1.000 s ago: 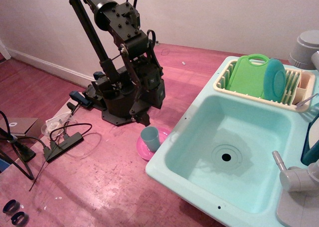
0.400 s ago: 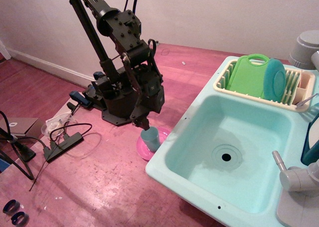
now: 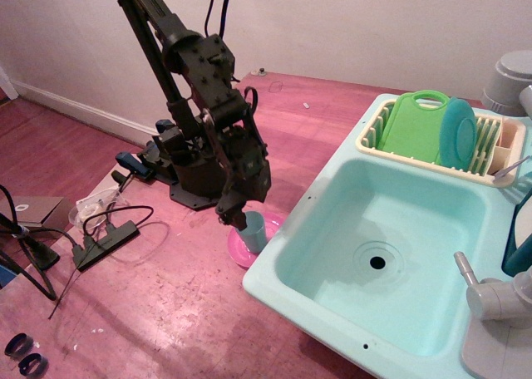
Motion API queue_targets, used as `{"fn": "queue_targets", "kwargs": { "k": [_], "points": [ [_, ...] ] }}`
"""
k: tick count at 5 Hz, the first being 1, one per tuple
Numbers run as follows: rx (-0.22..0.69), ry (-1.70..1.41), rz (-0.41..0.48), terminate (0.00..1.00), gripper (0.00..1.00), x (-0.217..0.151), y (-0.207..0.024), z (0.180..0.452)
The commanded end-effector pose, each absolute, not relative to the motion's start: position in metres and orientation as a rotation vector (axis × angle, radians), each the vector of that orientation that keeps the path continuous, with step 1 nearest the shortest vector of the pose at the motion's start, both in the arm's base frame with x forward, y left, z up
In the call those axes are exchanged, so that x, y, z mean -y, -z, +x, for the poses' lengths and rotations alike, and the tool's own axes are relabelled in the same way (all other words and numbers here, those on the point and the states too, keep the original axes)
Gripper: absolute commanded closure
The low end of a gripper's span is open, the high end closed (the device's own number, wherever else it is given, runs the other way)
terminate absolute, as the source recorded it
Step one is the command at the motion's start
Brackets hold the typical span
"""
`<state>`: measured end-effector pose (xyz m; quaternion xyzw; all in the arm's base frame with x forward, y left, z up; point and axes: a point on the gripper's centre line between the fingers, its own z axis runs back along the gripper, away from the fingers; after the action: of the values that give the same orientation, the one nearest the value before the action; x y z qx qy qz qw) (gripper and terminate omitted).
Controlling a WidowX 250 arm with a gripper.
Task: Put cup from anywhere into sink
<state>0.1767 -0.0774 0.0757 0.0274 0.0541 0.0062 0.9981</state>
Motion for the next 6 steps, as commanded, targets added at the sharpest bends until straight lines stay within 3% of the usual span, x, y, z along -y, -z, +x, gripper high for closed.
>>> {"fn": "queue_targets", "kwargs": {
  "k": [1,3,4,6],
  "points": [
    [-0.093,0.001,0.051,0.0,0.0,0.08,-0.067,0.183],
    [-0.083,-0.016,0.026,0.0,0.0,0.083,-0.055,0.183],
    [-0.085,-0.026,0.032,0.0,1.0,0.084,-0.056,0.191],
    [-0.073,0.039,0.04,0.0,1.0,0.086,-0.059,0.213]
  ]
}}
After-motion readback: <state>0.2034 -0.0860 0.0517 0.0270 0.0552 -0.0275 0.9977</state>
